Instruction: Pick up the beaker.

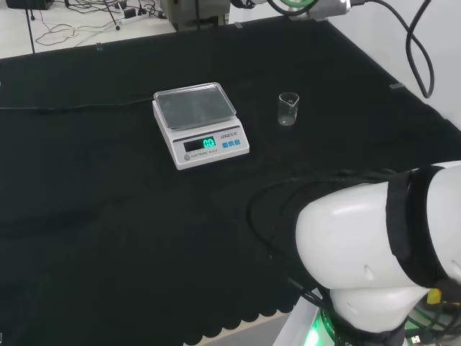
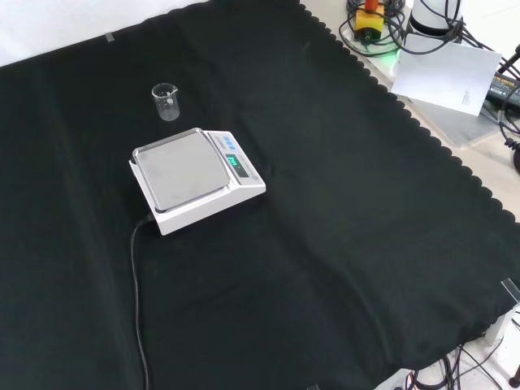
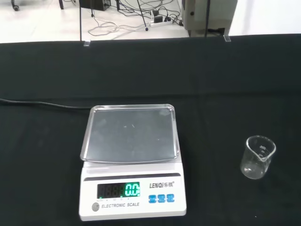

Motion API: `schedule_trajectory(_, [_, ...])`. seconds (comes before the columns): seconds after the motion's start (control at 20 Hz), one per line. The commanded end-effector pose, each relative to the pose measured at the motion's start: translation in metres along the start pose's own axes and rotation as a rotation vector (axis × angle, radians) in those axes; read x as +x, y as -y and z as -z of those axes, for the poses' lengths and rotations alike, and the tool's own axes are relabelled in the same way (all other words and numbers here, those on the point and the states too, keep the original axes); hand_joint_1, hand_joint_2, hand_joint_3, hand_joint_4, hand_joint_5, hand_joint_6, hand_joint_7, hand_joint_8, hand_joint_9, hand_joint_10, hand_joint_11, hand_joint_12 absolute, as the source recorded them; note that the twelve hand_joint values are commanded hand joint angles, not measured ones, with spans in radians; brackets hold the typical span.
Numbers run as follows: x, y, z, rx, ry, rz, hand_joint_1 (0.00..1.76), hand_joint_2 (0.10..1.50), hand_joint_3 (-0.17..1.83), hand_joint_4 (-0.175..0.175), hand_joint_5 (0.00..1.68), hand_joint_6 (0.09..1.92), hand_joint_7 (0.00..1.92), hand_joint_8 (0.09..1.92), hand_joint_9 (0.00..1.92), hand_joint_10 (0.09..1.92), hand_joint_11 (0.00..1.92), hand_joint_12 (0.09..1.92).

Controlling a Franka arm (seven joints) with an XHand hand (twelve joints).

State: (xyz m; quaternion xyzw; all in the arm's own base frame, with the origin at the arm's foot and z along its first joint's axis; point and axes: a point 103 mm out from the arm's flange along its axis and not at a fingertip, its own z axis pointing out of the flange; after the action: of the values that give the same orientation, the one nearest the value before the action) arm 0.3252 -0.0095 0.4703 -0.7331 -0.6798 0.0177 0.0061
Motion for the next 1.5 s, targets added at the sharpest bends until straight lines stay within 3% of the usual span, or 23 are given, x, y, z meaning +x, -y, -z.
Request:
schedule_trajectory(0.05, [-0.027,-0.037,-0.024,0.016,0.012,-0.024,0.68,0.85,0.38,0.035,0.50,0.12,0.38,0.66,0.45,0.76,0.00,1.43])
schedule_trajectory(0.5, [-0.052,-0.080,-0.065,0.068,-0.001,-0.012,0.68,0.83,0.43,0.033,0.51,0.13,0.38,0.66,0.45,0.77,0.00,1.43])
schedule_trajectory(0.95, [-0.084,-0.122,-0.102,0.090,-0.034,-0.028,0.68,0.83,0.44,0.029,0.52,0.13,0.38,0.66,0.45,0.77,0.00,1.43])
schedule_trajectory(1.2, [-0.098,-0.144,-0.126,0.123,-0.017,-0.039,0.68,0.82,0.44,0.026,0.53,0.14,0.38,0.66,0.46,0.77,0.00,1.43])
schedule_trajectory(1.5, [-0.118,-0.174,-0.156,0.164,-0.054,-0.068,0.68,0.82,0.45,0.023,0.54,0.14,0.38,0.66,0.46,0.77,0.00,1.43])
